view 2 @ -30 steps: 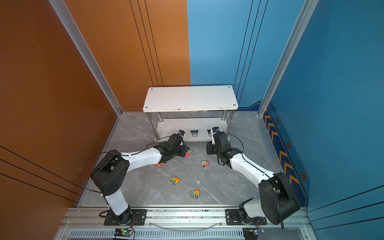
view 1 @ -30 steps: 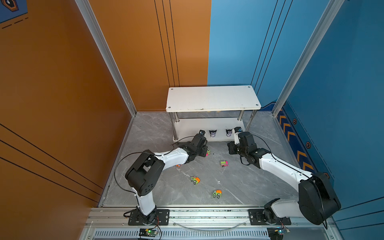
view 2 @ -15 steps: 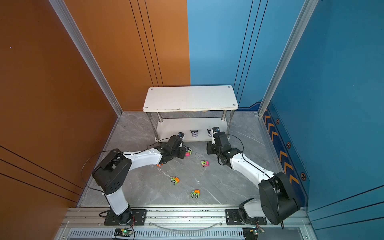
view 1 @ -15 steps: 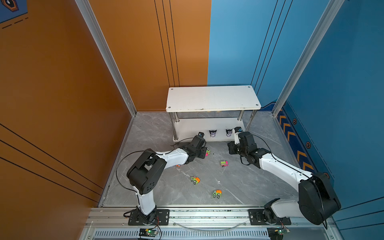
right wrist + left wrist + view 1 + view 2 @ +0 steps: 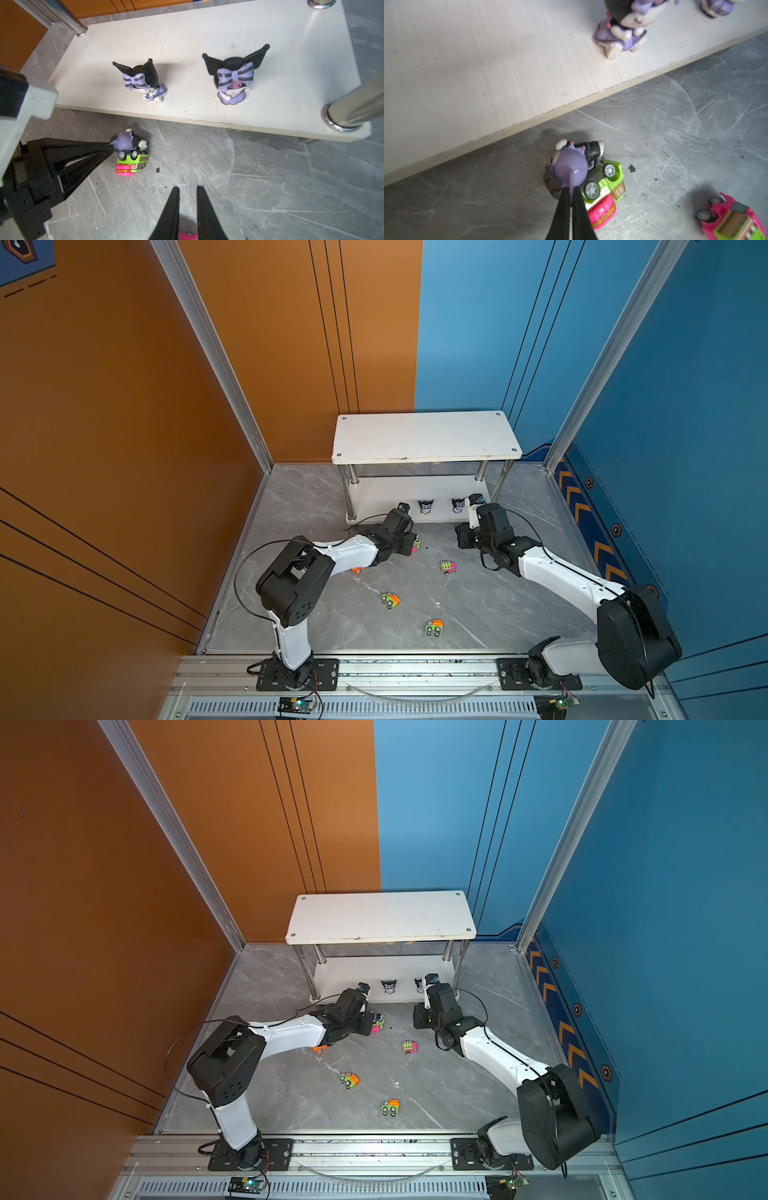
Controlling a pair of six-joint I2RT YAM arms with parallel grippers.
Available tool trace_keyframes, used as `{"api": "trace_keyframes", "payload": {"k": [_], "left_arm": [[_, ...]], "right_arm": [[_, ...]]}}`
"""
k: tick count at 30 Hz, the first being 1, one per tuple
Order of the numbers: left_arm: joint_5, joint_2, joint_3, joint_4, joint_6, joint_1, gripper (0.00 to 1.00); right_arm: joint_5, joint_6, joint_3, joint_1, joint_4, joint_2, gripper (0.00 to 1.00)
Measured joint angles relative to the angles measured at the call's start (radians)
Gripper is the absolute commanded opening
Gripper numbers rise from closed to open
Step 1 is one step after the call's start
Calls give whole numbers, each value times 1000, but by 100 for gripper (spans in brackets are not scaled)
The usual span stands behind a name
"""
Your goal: Place and organize the plastic toys onto the shelf
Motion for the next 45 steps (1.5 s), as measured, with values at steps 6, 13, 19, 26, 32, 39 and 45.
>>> {"api": "trace_keyframes", "payload": {"k": [6,13,19,26,32,39,45], "left_arm": [[0,-12,0,-23,24,-2,0],[0,-164,-48,-63,115,-24,0],[60,-303,-109,-62,244,-74,0],[124,-376,-130,-143,354,-106,0],[153,-463,-215,-154,372,-116,0],[165,-412,-217,-185,428,-187,0],[145,-335,-218,-235,447,-221,0]], "right_arm": [[-4,0,0,-3,0,0,18],[-43,0,0,-6,0,3,18],[-175,0,15,-10,-11,39,17],[-341,3,80,-16,-47,61,22],[-460,20,89,-5,-61,95,35],[-539,49,90,-4,-101,178,36],[-495,50,91,0,-174,177,21]]}}
